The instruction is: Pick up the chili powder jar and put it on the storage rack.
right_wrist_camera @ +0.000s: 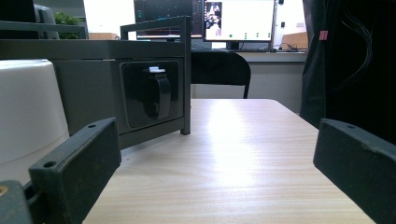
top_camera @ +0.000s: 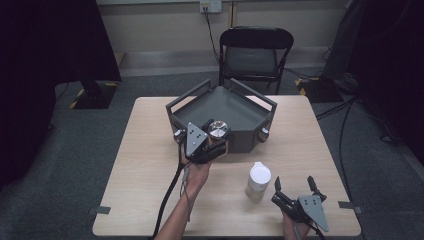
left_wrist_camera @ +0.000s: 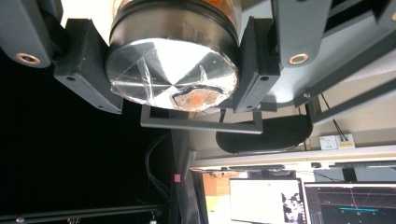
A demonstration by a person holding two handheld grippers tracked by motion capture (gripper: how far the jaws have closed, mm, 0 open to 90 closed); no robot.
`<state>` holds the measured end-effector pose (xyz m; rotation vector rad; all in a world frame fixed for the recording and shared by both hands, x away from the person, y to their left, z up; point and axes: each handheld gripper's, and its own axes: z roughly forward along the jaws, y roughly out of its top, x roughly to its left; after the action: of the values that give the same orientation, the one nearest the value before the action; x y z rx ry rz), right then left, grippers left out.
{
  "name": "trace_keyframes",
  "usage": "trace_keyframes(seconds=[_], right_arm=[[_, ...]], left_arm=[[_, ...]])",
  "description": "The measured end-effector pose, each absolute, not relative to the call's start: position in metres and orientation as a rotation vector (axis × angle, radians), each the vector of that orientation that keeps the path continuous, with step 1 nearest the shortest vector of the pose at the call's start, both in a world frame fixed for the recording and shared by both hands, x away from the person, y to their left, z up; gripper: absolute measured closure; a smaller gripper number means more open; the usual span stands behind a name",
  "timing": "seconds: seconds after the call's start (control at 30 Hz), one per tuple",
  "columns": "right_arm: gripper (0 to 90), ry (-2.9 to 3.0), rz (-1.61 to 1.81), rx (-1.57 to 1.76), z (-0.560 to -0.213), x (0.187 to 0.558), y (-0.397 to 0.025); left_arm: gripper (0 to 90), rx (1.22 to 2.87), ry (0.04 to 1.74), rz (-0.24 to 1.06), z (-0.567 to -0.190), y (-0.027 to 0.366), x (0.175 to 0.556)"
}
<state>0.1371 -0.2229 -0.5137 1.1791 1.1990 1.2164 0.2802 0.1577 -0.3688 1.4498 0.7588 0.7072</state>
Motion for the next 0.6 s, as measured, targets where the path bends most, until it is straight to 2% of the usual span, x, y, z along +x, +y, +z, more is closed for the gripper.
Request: trace_keyframes(seconds=[0.3,0.6], right_arm=[[0.0,1.200,1.217,1.178,-0.514,0.137,-0.223],[0.0,1.204,1.221,1.175,-0.514,0.137,-0.224]], left_arm=[[35.5,1.413,0.789,0.697,-0.345,0.164,0.295],[35.5,1.419,0.863,0.759,-0.334,0.159,0.318]])
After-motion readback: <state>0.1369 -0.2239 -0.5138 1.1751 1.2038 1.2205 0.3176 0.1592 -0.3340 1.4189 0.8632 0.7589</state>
